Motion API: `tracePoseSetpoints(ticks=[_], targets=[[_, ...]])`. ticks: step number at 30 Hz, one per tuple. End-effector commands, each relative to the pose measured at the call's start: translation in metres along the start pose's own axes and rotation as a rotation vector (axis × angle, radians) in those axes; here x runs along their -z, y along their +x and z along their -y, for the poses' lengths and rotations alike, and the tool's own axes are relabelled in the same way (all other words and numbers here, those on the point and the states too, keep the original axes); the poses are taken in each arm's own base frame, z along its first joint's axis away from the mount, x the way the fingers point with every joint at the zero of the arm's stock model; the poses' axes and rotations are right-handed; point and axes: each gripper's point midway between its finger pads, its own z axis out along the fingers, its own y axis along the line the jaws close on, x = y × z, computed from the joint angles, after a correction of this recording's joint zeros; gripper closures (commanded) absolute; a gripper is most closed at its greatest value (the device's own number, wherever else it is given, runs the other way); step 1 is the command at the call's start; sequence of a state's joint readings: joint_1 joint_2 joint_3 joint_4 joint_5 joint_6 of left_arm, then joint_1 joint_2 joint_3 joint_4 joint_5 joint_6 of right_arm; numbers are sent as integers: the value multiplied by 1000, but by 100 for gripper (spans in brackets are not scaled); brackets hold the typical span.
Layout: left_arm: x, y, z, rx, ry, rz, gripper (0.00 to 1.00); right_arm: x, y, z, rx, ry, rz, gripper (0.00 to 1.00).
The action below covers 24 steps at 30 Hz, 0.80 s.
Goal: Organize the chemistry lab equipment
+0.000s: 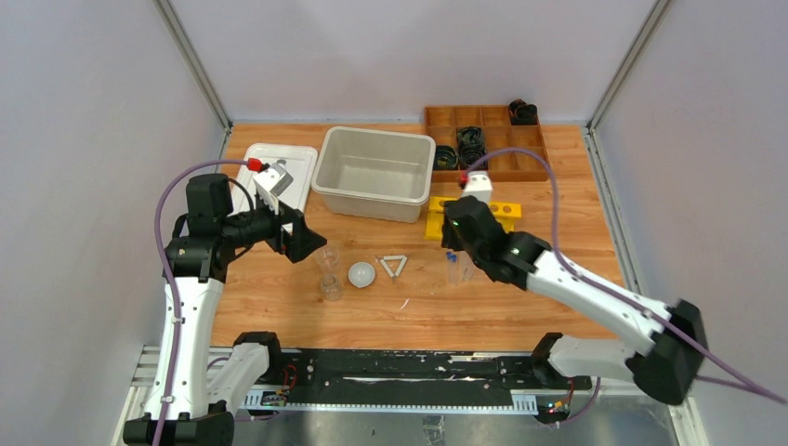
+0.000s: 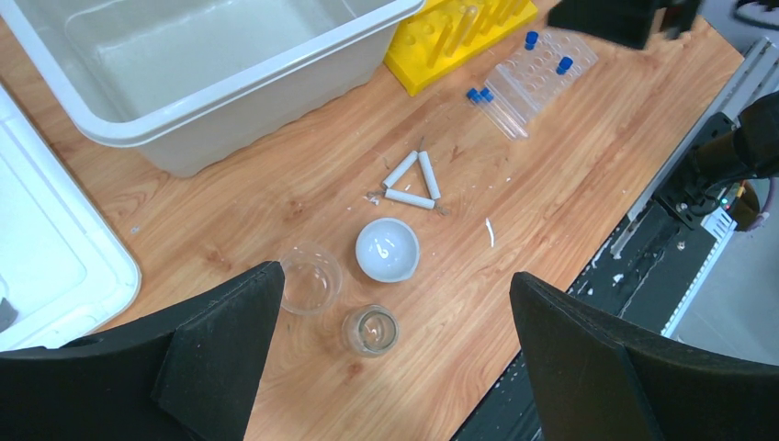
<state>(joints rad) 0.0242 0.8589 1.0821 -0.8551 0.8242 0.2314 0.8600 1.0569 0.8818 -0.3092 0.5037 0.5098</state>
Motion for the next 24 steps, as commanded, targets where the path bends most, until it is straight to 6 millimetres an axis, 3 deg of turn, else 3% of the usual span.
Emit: tracePoseSetpoints(ticks=[1, 4, 13, 24], targets=[[6, -11, 2, -29, -16, 28, 0, -23, 57, -17, 100, 29, -290, 59], [7, -12, 2, -38, -23, 30, 0, -40, 82, -22, 112, 55, -374, 61], [9, -13, 2, -44, -28, 32, 0, -68, 126, -12, 123, 141, -463, 63], [10, -13, 2, -47, -32, 29, 0, -77, 147, 13, 125, 221, -447, 61]])
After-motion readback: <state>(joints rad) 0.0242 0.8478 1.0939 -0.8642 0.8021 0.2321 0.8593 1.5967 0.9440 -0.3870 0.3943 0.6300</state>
